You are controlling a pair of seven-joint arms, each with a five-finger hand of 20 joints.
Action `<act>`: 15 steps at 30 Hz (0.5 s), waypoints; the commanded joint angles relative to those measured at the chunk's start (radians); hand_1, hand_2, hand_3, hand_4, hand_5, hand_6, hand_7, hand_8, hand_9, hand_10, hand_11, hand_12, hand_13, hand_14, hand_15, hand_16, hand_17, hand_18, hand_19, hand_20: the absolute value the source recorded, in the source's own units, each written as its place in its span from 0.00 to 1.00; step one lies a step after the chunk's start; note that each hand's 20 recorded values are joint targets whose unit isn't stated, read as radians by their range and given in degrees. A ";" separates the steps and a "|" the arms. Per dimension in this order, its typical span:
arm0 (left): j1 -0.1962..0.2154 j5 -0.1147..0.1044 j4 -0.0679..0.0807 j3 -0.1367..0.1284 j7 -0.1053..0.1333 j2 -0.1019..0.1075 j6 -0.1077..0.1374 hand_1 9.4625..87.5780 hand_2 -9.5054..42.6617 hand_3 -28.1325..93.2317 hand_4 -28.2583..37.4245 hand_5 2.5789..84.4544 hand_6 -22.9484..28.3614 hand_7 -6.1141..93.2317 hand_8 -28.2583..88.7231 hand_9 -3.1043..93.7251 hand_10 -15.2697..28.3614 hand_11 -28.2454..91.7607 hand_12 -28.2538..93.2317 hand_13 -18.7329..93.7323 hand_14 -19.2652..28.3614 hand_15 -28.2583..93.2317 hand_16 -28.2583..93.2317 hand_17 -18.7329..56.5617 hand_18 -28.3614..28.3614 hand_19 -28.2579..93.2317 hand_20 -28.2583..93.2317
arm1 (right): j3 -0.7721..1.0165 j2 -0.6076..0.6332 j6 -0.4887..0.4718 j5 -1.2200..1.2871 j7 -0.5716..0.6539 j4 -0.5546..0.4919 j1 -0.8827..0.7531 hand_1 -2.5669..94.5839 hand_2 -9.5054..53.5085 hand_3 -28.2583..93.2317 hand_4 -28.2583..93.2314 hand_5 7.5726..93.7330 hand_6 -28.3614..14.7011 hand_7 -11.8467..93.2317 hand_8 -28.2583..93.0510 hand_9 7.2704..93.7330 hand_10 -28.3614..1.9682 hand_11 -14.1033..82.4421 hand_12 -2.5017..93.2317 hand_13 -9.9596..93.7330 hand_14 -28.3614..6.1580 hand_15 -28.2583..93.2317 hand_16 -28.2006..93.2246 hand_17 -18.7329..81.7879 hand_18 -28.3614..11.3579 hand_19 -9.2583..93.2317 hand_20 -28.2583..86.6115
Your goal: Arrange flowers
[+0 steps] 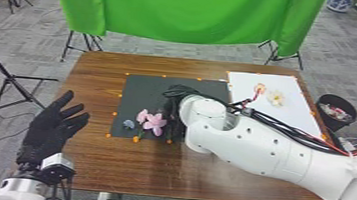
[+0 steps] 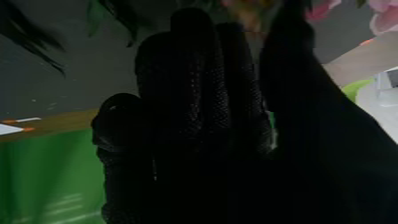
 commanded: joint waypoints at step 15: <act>0.061 -0.051 -0.017 0.013 0.088 0.059 0.047 0.27 0.32 0.75 0.13 0.38 0.61 0.14 0.18 0.34 0.79 0.46 0.32 0.36 0.98 0.70 0.13 0.15 1.00 0.67 0.22 | -0.032 0.155 0.029 0.026 -0.002 -0.091 0.166 0.36 0.13 0.86 0.04 0.63 0.55 0.25 0.15 0.78 0.38 0.37 0.19 0.84 0.55 0.77 0.35 0.73 0.33 1.00 0.53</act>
